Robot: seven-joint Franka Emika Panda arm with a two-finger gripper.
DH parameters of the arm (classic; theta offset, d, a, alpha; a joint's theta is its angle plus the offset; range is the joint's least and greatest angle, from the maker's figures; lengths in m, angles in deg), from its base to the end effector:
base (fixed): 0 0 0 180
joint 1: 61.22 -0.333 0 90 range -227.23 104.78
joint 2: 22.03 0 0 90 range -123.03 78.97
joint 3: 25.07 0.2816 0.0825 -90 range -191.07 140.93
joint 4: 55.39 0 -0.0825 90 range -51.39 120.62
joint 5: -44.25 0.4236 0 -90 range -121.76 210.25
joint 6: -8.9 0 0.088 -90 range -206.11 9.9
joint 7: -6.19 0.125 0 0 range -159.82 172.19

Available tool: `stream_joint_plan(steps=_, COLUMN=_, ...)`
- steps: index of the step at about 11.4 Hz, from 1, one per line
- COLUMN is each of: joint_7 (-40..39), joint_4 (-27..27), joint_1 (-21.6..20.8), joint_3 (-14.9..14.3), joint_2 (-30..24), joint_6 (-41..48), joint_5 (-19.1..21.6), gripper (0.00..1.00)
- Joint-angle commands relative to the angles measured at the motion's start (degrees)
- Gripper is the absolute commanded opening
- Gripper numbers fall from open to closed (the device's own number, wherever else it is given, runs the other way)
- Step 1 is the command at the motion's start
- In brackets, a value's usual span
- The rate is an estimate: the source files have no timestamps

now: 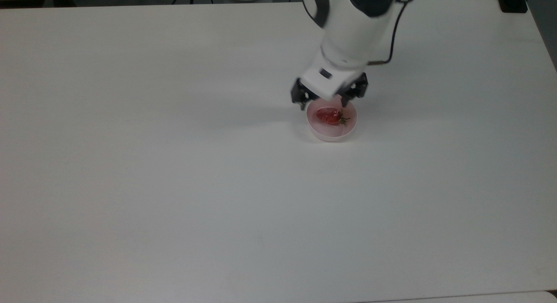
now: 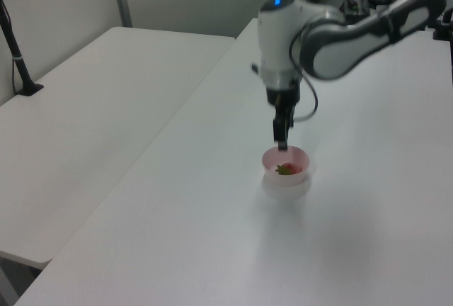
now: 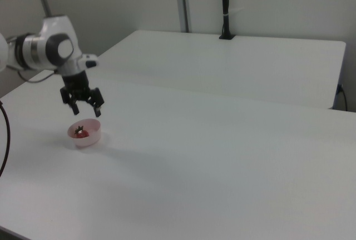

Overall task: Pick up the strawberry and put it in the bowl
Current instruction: 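Raise the open gripper away from the bowl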

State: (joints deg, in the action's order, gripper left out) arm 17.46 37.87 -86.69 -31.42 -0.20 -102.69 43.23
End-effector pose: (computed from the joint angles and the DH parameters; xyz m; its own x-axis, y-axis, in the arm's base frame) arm 0.6414 0.2263 0.3302 0.9878 0.1484 -0.0469 0.1514 -0.9862 0.0677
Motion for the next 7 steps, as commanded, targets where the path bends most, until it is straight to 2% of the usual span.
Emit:
stream_joint_plan(steps=1, joint_7=1.0, joint_4=1.8, joint_1=6.9, joint_3=0.4, joint_2=-10.8, joint_6=10.1, joint_5=-3.3, gripper=1.00)
stream_joint_plan(steps=3, joint_7=1.1, joint_4=1.7, joint_1=11.9, joint_3=0.4, joint_2=-16.1, joint_6=13.8, joint_5=-4.2, gripper=1.00)
stream_joint_plan(steps=4, joint_7=1.0, joint_4=1.7, joint_1=12.9, joint_3=0.4, joint_2=-17.8, joint_6=14.7, joint_5=-4.2, gripper=1.00)
stream_joint_plan(steps=6, joint_7=0.9, joint_4=1.7, joint_1=15.1, joint_3=0.5, joint_2=-19.2, joint_6=16.8, joint_5=-4.2, gripper=1.00)
stream_joint_plan(steps=7, joint_7=0.4, joint_4=1.5, joint_1=16.3, joint_3=1.4, joint_2=-19.2, joint_6=16.8, joint_5=-4.1, gripper=1.00)
